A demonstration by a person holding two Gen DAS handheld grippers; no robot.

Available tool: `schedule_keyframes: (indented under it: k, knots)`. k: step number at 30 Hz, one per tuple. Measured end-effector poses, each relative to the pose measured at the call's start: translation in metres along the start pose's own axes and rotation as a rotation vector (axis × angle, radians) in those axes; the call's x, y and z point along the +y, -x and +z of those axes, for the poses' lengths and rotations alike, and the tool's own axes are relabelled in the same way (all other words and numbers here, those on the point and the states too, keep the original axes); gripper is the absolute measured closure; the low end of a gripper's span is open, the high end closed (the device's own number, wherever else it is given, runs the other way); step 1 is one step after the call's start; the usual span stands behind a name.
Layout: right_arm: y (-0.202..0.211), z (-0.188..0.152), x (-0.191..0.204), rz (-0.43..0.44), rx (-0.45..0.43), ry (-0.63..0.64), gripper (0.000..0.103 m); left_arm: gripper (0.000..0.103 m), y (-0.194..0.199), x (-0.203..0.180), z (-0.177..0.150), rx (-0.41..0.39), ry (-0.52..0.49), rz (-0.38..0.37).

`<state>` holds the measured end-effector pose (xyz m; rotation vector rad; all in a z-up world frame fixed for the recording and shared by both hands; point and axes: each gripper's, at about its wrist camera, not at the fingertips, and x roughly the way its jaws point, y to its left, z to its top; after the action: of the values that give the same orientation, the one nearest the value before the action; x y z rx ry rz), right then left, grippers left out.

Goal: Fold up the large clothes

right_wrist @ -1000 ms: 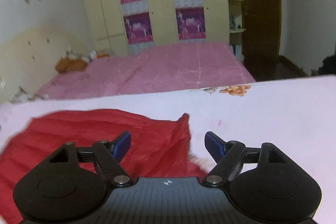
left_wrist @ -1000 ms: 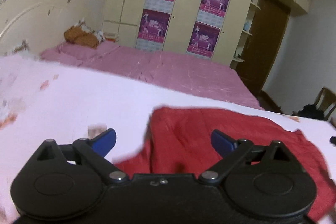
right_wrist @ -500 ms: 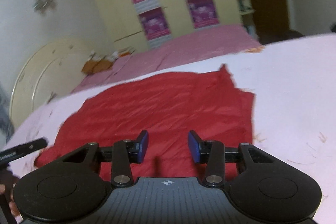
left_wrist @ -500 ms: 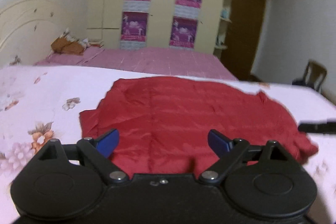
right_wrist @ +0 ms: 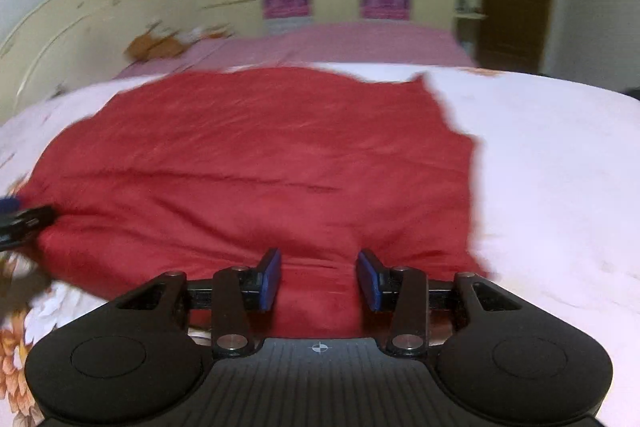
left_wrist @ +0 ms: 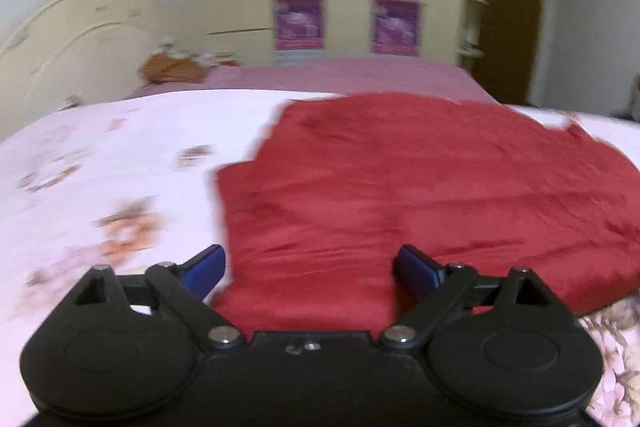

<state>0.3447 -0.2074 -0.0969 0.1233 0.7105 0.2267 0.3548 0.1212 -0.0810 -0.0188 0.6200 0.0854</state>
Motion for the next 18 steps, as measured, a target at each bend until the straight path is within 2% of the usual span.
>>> schedule_keyframes:
  k: [1, 3, 5, 7, 9, 10, 11, 12, 16, 18]
  knots:
    - [0.013, -0.001, -0.015, 0.022, -0.014, -0.08, 0.05, 0.006, 0.009, 0.011, -0.001, -0.011, 0.051, 0.0]
    - [0.031, -0.008, -0.038, 0.046, -0.033, -0.209, 0.019, 0.006, 0.025, 0.028, -0.004, -0.012, 0.155, -0.034]
    - [0.041, -0.015, -0.058, 0.091, -0.029, -0.355, 0.019, 0.009, 0.036, 0.039, -0.011, -0.004, 0.27, -0.081]
    - [0.04, -0.021, -0.076, 0.139, -0.011, -0.516, 0.019, 0.011, 0.038, 0.046, -0.021, 0.04, 0.426, -0.131]
    - [0.031, -0.029, -0.088, 0.18, 0.0, -0.645, 0.019, 0.019, 0.028, 0.053, -0.033, 0.083, 0.603, -0.22]
    - [0.028, -0.028, -0.093, 0.193, -0.002, -0.694, 0.02, 0.022, 0.02, 0.056, -0.036, 0.105, 0.661, -0.249]
    - [0.025, -0.026, -0.095, 0.205, -0.008, -0.726, 0.022, 0.026, 0.013, 0.058, -0.041, 0.121, 0.711, -0.274]
    - [0.023, -0.027, -0.097, 0.213, -0.015, -0.747, 0.03, 0.028, 0.006, 0.059, -0.042, 0.113, 0.758, -0.295]
    - [0.012, -0.029, -0.106, 0.242, -0.058, -0.808, 0.033, 0.034, -0.027, 0.066, -0.039, 0.074, 0.872, -0.321]
    - [0.004, -0.023, -0.106, 0.237, -0.061, -0.806, 0.039, 0.044, -0.04, 0.068, -0.034, 0.066, 0.906, -0.314]
